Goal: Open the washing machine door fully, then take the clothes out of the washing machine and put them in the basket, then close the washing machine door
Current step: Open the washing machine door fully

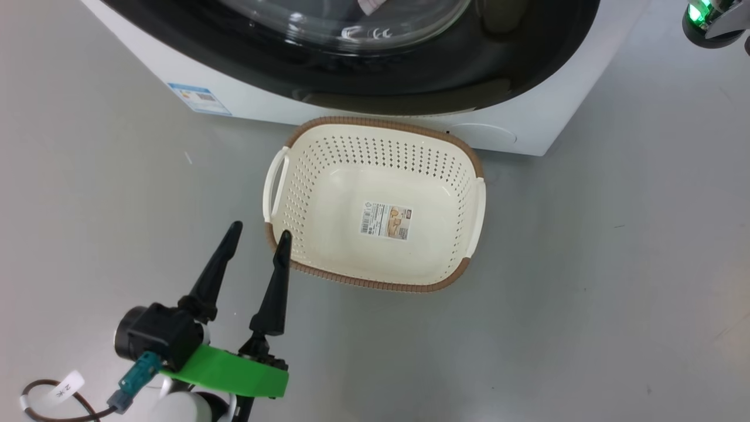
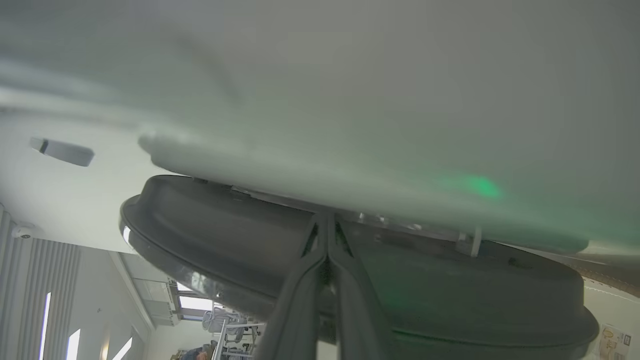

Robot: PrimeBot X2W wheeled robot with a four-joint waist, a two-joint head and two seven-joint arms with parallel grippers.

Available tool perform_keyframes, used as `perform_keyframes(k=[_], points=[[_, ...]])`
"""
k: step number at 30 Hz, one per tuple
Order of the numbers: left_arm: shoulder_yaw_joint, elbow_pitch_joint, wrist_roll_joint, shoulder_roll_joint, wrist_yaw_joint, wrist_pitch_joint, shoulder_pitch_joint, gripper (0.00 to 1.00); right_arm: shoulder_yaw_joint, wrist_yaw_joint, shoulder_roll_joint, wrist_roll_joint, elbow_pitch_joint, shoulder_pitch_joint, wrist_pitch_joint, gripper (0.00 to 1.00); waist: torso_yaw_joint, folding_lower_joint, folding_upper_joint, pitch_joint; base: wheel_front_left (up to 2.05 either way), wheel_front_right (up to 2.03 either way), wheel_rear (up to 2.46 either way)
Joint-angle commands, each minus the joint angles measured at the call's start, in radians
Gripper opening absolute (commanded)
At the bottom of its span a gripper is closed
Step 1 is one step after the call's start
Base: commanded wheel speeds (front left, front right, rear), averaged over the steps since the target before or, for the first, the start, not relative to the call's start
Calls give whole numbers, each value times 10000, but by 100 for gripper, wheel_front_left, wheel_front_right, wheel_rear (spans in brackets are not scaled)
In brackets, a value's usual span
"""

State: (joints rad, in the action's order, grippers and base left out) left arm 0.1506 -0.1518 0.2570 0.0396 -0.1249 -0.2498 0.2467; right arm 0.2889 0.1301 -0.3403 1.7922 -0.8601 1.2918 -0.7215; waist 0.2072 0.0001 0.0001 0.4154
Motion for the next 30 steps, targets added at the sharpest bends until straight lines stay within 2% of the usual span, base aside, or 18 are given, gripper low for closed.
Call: perform_keyframes(k=[1, 14, 30], points=[[-268, 257, 40, 106, -56, -120, 120, 100, 82, 6, 72, -130, 162, 175, -52, 0, 55, 0, -1, 85, 0, 0, 0], [-174, 190, 121, 106, -57, -120, 301, 100, 411, 6, 262, -244, 187, -38, -451, 0, 85, 0, -1, 94, 0, 0, 0], [-183, 120, -45, 106, -57, -120, -138, 100, 651, 6, 375, -301, 1138, -1781, -779, 0, -73, 0, -1, -716, 0, 0, 0]])
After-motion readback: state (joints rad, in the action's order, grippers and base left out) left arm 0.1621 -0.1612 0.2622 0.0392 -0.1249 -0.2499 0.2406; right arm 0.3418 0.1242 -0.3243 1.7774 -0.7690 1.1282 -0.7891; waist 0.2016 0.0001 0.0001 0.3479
